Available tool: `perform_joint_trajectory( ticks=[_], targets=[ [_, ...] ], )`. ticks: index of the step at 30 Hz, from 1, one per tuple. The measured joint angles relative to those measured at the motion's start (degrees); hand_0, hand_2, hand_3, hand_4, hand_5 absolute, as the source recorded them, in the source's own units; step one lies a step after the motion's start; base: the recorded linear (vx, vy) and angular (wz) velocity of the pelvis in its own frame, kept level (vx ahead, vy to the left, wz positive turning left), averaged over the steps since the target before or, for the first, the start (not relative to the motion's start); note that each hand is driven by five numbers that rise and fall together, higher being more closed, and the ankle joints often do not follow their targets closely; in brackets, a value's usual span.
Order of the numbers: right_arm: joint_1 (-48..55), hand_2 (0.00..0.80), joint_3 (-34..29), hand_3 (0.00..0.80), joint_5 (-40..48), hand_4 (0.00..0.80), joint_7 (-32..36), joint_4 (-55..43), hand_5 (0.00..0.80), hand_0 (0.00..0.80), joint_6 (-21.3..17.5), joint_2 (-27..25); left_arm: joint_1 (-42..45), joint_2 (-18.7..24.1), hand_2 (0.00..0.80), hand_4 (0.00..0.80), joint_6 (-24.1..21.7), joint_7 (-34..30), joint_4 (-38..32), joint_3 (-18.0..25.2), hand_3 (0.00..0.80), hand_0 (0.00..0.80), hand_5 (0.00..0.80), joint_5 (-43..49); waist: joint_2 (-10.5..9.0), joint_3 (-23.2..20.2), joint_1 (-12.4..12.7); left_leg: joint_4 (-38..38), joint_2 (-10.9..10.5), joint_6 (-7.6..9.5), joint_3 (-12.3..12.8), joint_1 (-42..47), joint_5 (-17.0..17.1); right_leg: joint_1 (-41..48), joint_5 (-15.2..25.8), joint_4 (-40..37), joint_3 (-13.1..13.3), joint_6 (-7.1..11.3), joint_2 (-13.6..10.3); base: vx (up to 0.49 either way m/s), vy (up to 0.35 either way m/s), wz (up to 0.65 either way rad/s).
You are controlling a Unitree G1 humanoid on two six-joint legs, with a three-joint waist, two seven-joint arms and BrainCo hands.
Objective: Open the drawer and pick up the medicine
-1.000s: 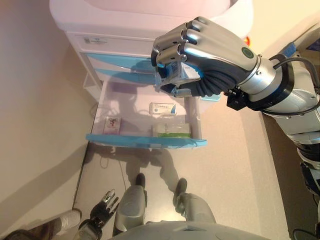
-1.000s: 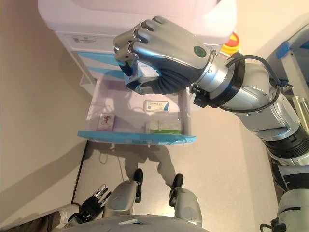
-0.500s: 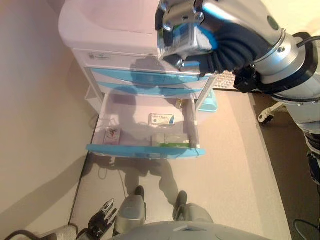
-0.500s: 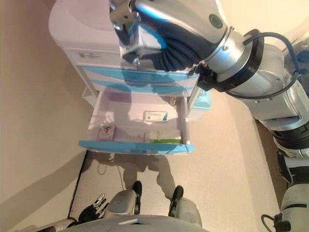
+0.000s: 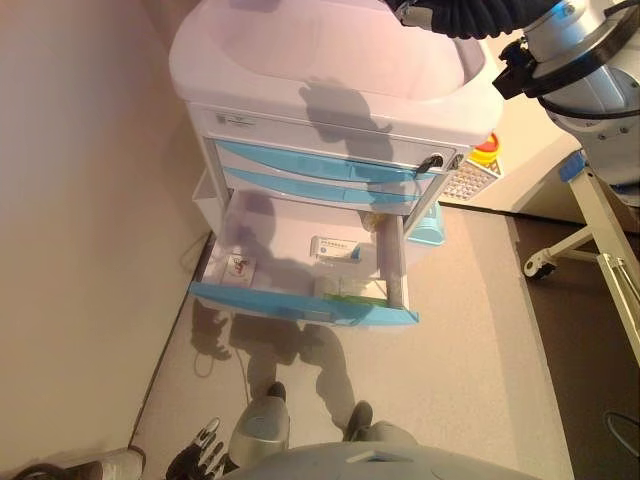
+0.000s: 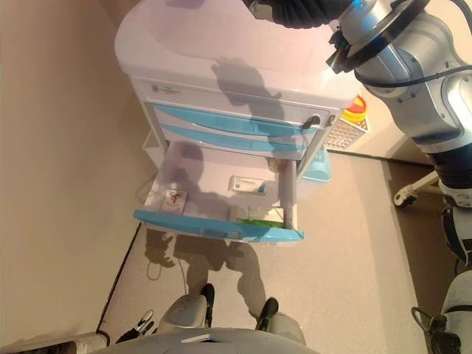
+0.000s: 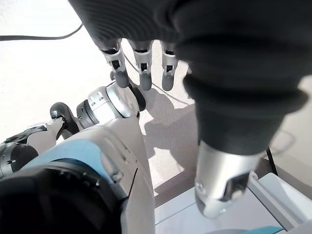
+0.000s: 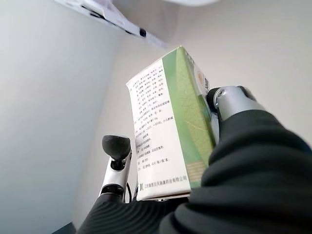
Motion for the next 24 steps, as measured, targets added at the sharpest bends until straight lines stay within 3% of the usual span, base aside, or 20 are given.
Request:
perform_joint_trajectory(
  ticks=[10,16,24],
  targets=[
    [-2.27,0.800,9.76,0.800,-2.86,0.800,-1.00,21.55,0.800,0.800,4.89,2.54,-0.75,0.37,0.000,0.000,0.49,1.48,-0.25,-0.14,0.000,0.000,0.000,0.03,0.32,0.21,1.93,-0.15,-0.96,0.51,-2.53,-1.13,0.86,0.28,-0.11,0.12,-2.85,0.15,-1.12,0.004,0.053,0.15],
    [-3.32,0.800,12.19,0.800,-1.33,0.800,-3.75,33.86,0.800,0.800,6.20,4.88,-1.60,0.53,0.000,0.000,1.29,1.47,-0.36,-1.24,0.000,0.000,0.000,-0.10,3.01,1.96,3.58,-0.14,-1.85,0.54,-4.07,-1.51,1.07,0.74,-0.46,0.08,-4.35,0.21,-2.03,-0.009,0.043,0.15],
    [-5.21,0.800,16.43,0.800,-1.84,0.800,-7.43,42.10,0.800,0.800,6.46,4.82,-1.72,0.62,0.000,0.000,1.32,1.45,-0.38,-2.16,0.000,0.000,0.000,-0.23,5.06,3.42,5.13,-0.23,-2.37,1.04,-5.09,-2.13,1.74,0.41,-0.36,0.21,-5.10,0.44,-2.35,0.014,0.031,0.06]
  ],
)
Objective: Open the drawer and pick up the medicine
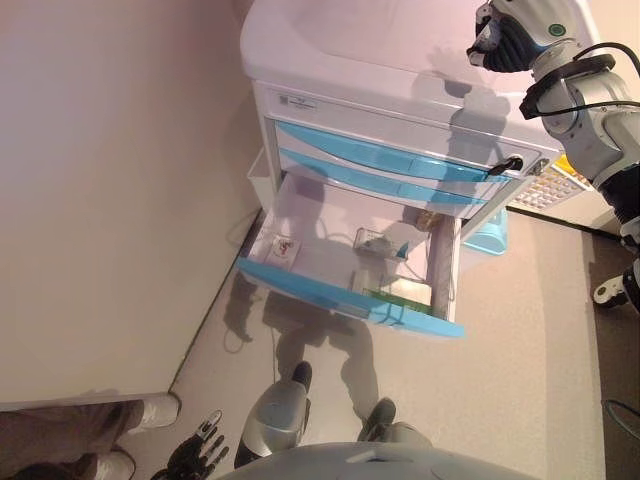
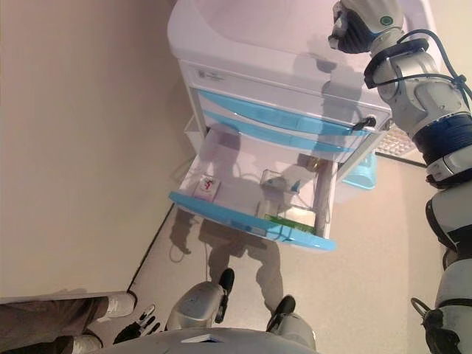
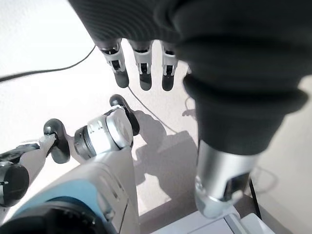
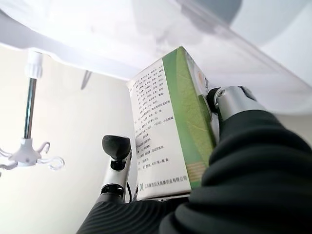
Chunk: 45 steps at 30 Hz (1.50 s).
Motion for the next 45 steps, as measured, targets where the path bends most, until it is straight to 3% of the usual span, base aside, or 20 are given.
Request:
perform_joint_trajectory(
  ticks=[12,13,14,30,39,45],
  targets=[
    [-4.18,0.800,5.11,0.800,-5.34,0.800,-6.32,14.01,0.800,0.800,0.16,-0.58,-1.04,0.04,0.000,0.000,1.27,-0.29,-0.86,-0.71,0.000,0.000,0.000,-0.17,2.48,3.03,1.46,-0.78,-1.16,0.63,-0.77,-0.16,0.56,-0.48,-0.50,0.87,-0.88,0.43,-1.62,0.008,0.010,0.04],
    [-4.77,0.314,6.00,0.314,-5.87,0.314,-6.80,14.75,0.314,0.314,0.39,-0.76,-1.02,0.04,0.000,0.000,1.57,-0.25,-1.12,-0.90,0.000,0.000,0.000,-0.56,2.61,3.11,1.52,-0.80,-1.25,0.68,-0.88,-0.16,0.62,-0.46,-0.53,0.87,-0.88,0.52,-1.68,-0.015,0.026,0.06],
    [-4.97,0.000,6.38,0.000,-5.89,0.000,-7.27,15.16,0.000,0.000,0.68,-1.01,-1.01,0.06,0.000,0.000,1.95,-0.22,-1.70,-1.18,0.000,0.000,0.000,-1.07,2.66,3.14,1.59,-0.86,-1.29,0.69,-0.91,-0.20,0.63,-0.48,-0.57,0.85,-0.91,0.56,-1.72,-0.024,0.023,0.04],
    [-8.88,0.000,8.72,0.000,-14.58,0.000,-18.81,20.63,0.000,0.000,14.12,-2.20,-0.94,0.13,0.000,0.000,4.93,-0.33,-4.88,-2.47,0.000,0.000,0.000,-2.73,4.61,3.83,3.21,-0.86,-1.59,0.88,-1.04,-0.57,0.80,-0.62,-0.65,0.80,-1.59,0.61,-2.24,0.000,0.000,0.00],
    [-12.90,0.000,9.76,0.000,-14.62,0.000,-21.55,7.13,0.000,0.000,13.74,-5.85,-0.35,0.16,0.000,0.000,5.06,-2.46,-4.96,-2.34,0.000,0.000,0.000,-2.18,4.60,3.81,2.23,-1.78,-1.28,0.81,0.07,1.22,0.85,0.04,-0.44,0.13,-0.61,0.93,-1.81,0.002,-0.025,-0.06],
    [-14.99,0.000,10.17,0.000,-14.04,0.000,-22.93,-6.13,0.000,0.000,8.92,-7.18,-0.30,0.33,0.000,0.000,4.58,-4.21,-4.92,-2.35,0.000,0.000,0.000,-0.83,4.12,3.56,0.30,-1.99,-1.10,0.79,1.11,2.21,0.83,0.43,-0.20,-0.26,0.57,1.16,-1.37,-0.028,-0.049,-0.10]
  ],
)
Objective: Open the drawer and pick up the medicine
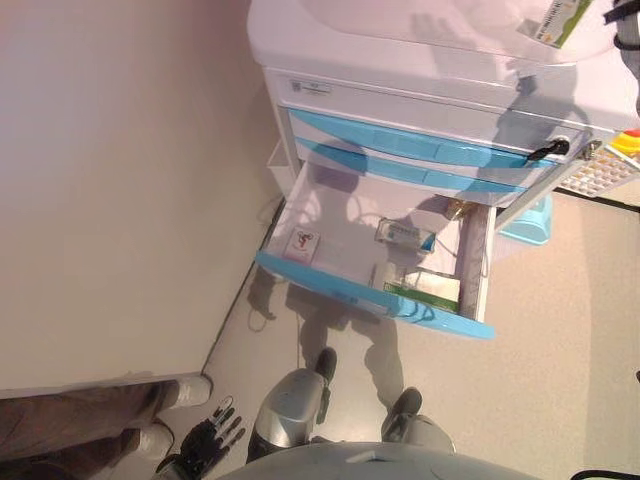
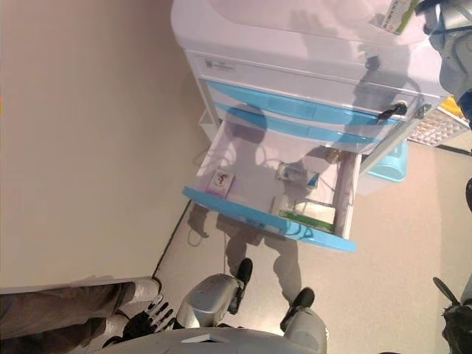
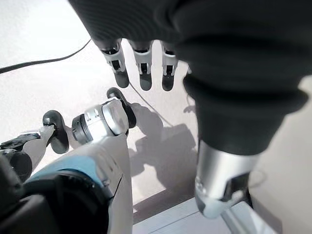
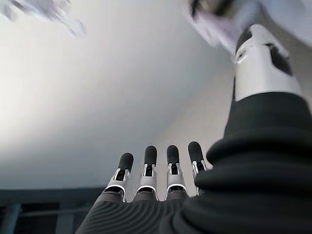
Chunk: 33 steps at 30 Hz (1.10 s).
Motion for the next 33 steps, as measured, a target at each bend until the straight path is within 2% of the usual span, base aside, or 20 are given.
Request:
perform_joint_trajectory(
  ticks=[4,8,12,17,21,23,27,31,33],
  targets=[
    [0.74,0.000,-2.27,0.000,4.01,0.000,3.60,-13.38,0.000,0.000,-3.21,-0.89,0.52,0.70,0.000,0.000,-3.64,-0.08,-0.02,0.02,0.000,0.000,0.000,3.66,-1.39,-0.76,-2.32,-0.40,0.53,-0.01,1.97,0.10,-0.01,-0.15,1.08,-1.47,1.15,-0.18,0.68,-0.062,-0.058,-0.19],
    [7.83,0.000,-14.47,0.000,8.22,0.000,9.62,-29.42,0.000,0.000,-4.97,-0.61,0.81,1.57,0.000,0.000,-10.20,0.41,-0.55,-0.29,0.000,0.000,0.000,11.83,-3.58,-2.08,-4.94,-1.09,1.19,-0.06,4.46,0.54,-0.04,-0.67,2.46,-3.01,3.59,-0.38,1.62,-0.080,-0.055,-0.31],
    [17.42,0.000,-22.13,0.000,9.99,0.000,17.03,-39.58,0.000,0.000,-5.27,-0.70,0.64,2.57,0.000,0.000,-15.04,2.99,-4.30,-4.70,0.000,0.000,0.000,16.90,-4.77,-3.96,-8.24,-1.76,1.63,-0.08,6.89,1.20,-0.09,-1.16,3.51,-3.97,5.99,-0.33,2.12,-0.082,-0.036,-0.34],
    [32.39,0.000,-31.91,0.000,13.75,0.000,28.93,-52.97,0.000,0.000,-3.83,-0.26,-0.13,3.49,0.000,0.000,-14.61,7.87,-13.35,-9.04,0.000,0.000,0.000,22.79,-4.31,-5.87,-12.10,-1.87,2.08,-0.17,10.05,1.94,-0.77,-1.99,4.73,-5.33,8.32,-0.17,2.48,-0.060,-0.055,-0.40],
    [42.00,0.000,-33.88,0.000,26.40,0.000,42.97,-58.04,0.000,0.000,-1.82,-0.63,-1.33,5.29,0.000,0.000,-12.91,10.96,-17.44,-13.78,0.000,0.000,0.000,28.78,-4.07,-7.32,-15.64,-2.24,2.94,-0.50,13.39,3.42,-1.36,-2.08,6.06,-6.36,9.61,-0.13,3.02,-0.038,-0.042,-0.47],
    [45.25,0.000,-33.95,0.000,36.13,0.000,49.01,-60.03,0.000,0.000,-0.23,-2.01,-2.48,5.87,0.000,0.000,-11.33,11.67,-17.98,-15.16,0.000,0.000,0.000,30.51,-3.67,-7.83,-17.23,-3.00,3.25,-0.65,14.66,4.11,-1.42,-2.11,6.55,-6.34,10.78,-0.52,3.55,-0.025,-0.038,-0.37],
    [54.14,0.000,-35.89,0.000,50.13,0.000,58.74,-61.24,0.000,0.000,2.60,-1.76,-5.95,6.83,0.000,0.000,-7.46,13.28,-18.00,-19.54,0.000,0.000,0.000,32.08,-3.62,-7.87,-20.57,-4.08,3.70,-1.11,16.82,5.70,-1.47,-2.28,6.98,-6.31,12.93,-0.99,4.46,-0.017,-0.038,-0.31],
    [61.90,0.000,-36.39,0.000,57.83,0.000,66.71,-61.47,0.000,0.000,5.75,-0.53,-8.11,6.74,0.000,0.000,-7.08,13.47,-18.00,-22.93,0.000,0.000,0.000,32.63,-3.62,-7.88,-22.63,-5.76,3.79,-1.32,18.54,6.48,-0.87,-3.02,6.90,-6.82,14.34,-0.66,4.79,-0.018,-0.055,-0.22],
    [66.85,0.000,-37.26,0.000,58.59,0.000,70.99,-60.88,0.000,0.000,7.45,0.13,-9.39,7.16,0.000,0.000,-7.10,13.43,-17.93,-24.82,0.000,0.000,0.000,33.83,-3.68,-7.85,-23.13,-6.91,3.74,-1.43,18.83,7.27,-0.48,-2.80,6.90,-6.85,14.56,-0.66,4.98,-0.034,-0.044,-0.09]
  ],
)
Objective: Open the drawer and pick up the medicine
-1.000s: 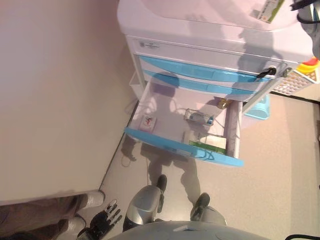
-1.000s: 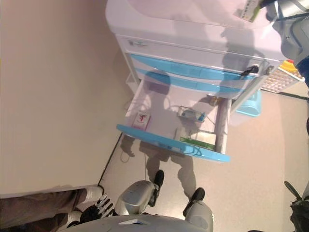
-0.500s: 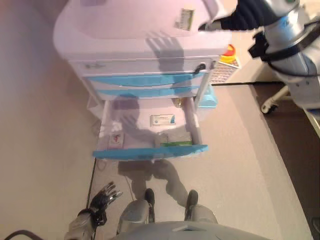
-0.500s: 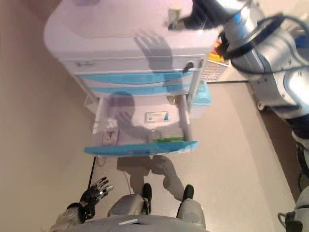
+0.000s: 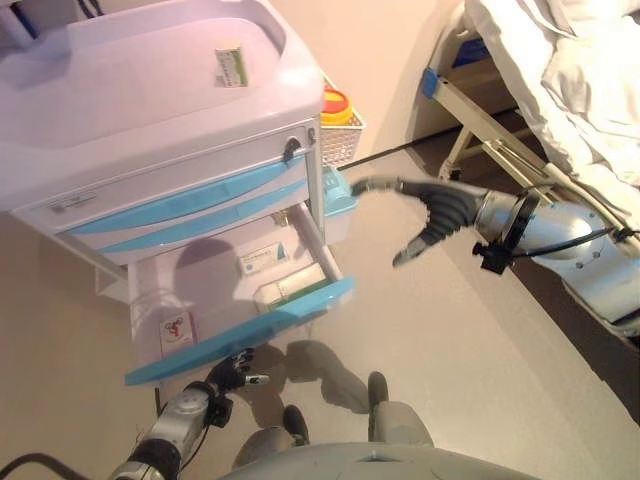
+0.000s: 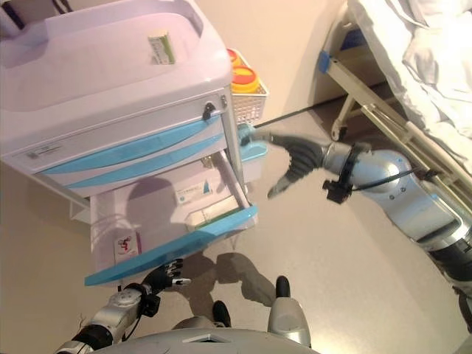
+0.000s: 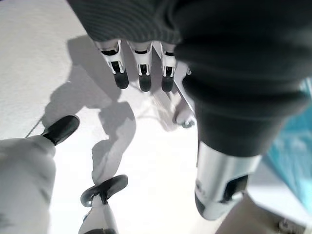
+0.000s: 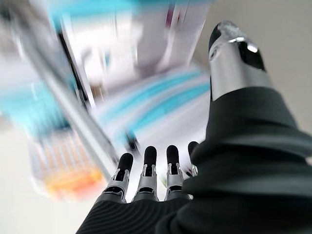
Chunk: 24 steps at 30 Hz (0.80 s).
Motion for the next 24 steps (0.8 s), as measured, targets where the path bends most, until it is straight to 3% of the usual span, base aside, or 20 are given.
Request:
perform_joint_trajectory(
  ticks=[7,10,12,15,20,24],
  targets=[
    [10.04,0.000,-2.28,0.000,-3.27,0.000,14.84,2.85,0.000,0.000,-0.06,-1.17,-3.49,4.65,0.000,0.000,-1.55,0.29,0.84,-2.18,0.000,0.000,0.000,3.26,-0.42,1.35,-2.51,-2.02,0.00,-0.26,1.67,0.70,0.79,-1.10,0.59,0.09,1.64,-0.49,0.72,-0.026,-0.006,-0.14],
    [18.60,0.000,-7.86,0.000,-1.86,0.000,15.57,8.76,0.000,0.000,2.79,-0.03,-5.62,7.82,0.000,0.000,-2.72,0.79,1.08,-2.17,0.000,0.000,0.000,3.22,-0.57,3.84,-3.20,-2.13,-0.04,-0.25,2.43,1.08,0.79,-1.24,0.40,0.11,2.38,-0.17,0.77,0.007,0.040,-0.12],
    [23.58,0.000,-12.83,0.000,0.35,0.000,15.20,13.52,0.000,0.000,2.89,4.31,-7.06,8.69,0.000,0.000,-3.84,1.94,2.86,-1.65,0.000,0.000,0.000,3.07,-0.21,5.40,-4.22,-2.53,-0.15,-0.27,2.98,1.56,0.84,-1.54,0.41,-0.08,2.98,-0.06,0.84,-0.005,0.068,-0.19],
    [28.40,0.000,-14.06,0.000,2.57,0.000,14.23,20.25,0.000,0.000,2.04,8.76,-8.42,9.39,0.000,0.000,-5.21,4.18,4.00,-0.94,0.000,0.000,0.000,2.95,0.74,7.29,-5.77,-2.88,-0.15,-0.38,4.30,1.70,0.76,-2.26,0.43,0.04,2.84,-0.06,0.71,-0.001,0.077,-0.23],
    [31.41,0.000,-11.70,0.000,11.23,0.000,14.84,28.99,0.000,0.000,-0.34,16.30,-11.89,9.47,0.000,0.000,-6.86,5.59,5.78,0.23,0.000,0.000,0.000,1.47,2.73,8.96,-8.33,-3.12,-0.17,-0.64,4.79,1.93,0.59,-2.10,0.79,0.02,3.10,-0.53,1.23,0.032,0.083,-0.05],
    [30.36,0.000,-9.59,0.000,16.27,0.000,14.92,37.47,0.000,0.000,-4.10,23.33,-14.77,9.54,0.000,0.000,-7.73,6.77,6.98,0.88,0.000,0.000,0.000,-0.44,3.44,9.33,-8.42,-3.62,-0.15,-0.75,5.18,3.00,0.56,-1.55,0.75,-0.02,3.42,-0.48,1.39,0.017,0.088,-0.05]
  ],
)
